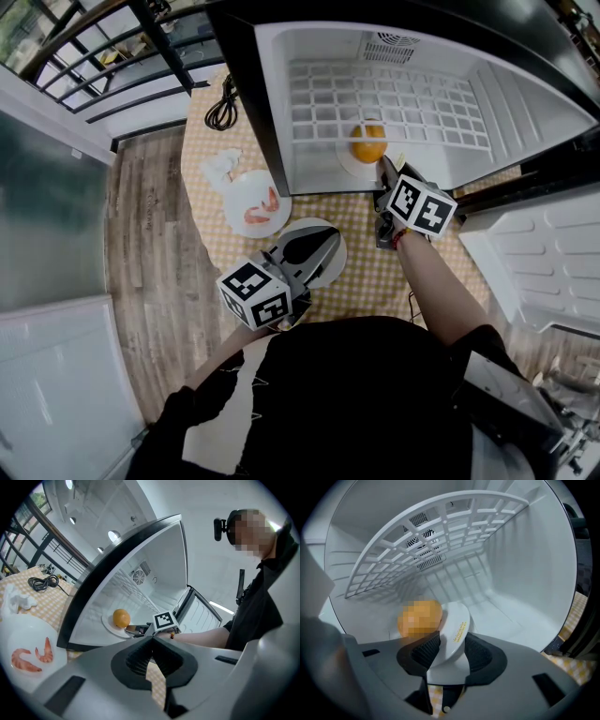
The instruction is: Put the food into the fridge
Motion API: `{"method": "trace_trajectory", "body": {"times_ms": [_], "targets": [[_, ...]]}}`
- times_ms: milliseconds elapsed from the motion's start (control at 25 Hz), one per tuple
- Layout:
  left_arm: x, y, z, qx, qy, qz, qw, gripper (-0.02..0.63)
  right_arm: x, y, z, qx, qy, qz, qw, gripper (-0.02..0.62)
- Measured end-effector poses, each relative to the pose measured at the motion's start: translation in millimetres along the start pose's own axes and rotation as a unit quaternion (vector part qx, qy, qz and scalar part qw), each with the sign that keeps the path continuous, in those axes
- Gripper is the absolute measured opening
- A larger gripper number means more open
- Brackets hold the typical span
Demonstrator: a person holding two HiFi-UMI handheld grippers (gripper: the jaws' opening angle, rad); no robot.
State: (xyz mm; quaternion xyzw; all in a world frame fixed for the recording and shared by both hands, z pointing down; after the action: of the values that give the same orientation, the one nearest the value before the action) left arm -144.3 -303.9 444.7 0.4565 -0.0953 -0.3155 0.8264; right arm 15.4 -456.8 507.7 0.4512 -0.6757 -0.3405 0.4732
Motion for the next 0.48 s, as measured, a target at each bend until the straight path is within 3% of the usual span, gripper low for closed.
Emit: {"method": "trace_trajectory", "body": {"times_ms": [480], "targets": [[-6.6, -1.9, 3.1, -0.002, -0.006, -0.006, 1.0000, 0.012, -1.3, 0.1, -2.7, -0.038, 0.029, -0.007, 0.999, 0.184]]}}
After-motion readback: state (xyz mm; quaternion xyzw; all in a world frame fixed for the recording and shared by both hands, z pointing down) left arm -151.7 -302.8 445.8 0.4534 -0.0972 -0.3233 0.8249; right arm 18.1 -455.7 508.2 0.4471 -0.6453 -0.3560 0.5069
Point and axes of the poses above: the fingertips, and each gripper's own axes: x forward along the fingers, z to its left, y out of its underside, the point moved 2 cm from there along -x, backward along the fingers, and after that the axes turned 13 degrees about -z, right-handed, at the moved point
